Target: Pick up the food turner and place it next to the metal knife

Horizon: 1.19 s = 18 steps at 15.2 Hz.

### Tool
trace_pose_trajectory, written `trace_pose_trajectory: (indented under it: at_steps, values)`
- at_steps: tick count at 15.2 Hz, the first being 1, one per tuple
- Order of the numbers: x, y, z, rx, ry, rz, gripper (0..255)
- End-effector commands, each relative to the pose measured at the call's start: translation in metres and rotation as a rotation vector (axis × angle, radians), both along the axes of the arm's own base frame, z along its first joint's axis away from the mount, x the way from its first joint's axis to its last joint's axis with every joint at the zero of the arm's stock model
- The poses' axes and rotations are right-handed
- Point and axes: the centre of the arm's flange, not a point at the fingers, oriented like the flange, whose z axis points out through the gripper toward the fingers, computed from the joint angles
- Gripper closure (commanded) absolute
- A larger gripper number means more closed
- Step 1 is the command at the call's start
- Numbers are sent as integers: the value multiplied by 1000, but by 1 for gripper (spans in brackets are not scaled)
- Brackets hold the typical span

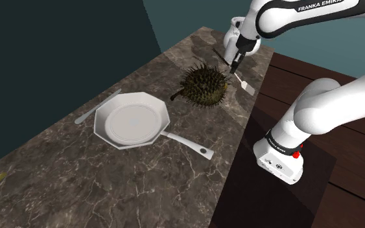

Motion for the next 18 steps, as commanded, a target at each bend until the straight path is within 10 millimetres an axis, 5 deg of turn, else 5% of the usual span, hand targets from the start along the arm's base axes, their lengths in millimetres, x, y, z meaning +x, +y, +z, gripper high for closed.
trace_pose_trajectory:
  at_steps: [1, 18]
  values:
    - [0, 0, 9, 0, 1, 0, 255]
    - [122, 188, 11, 0, 1, 0, 255]
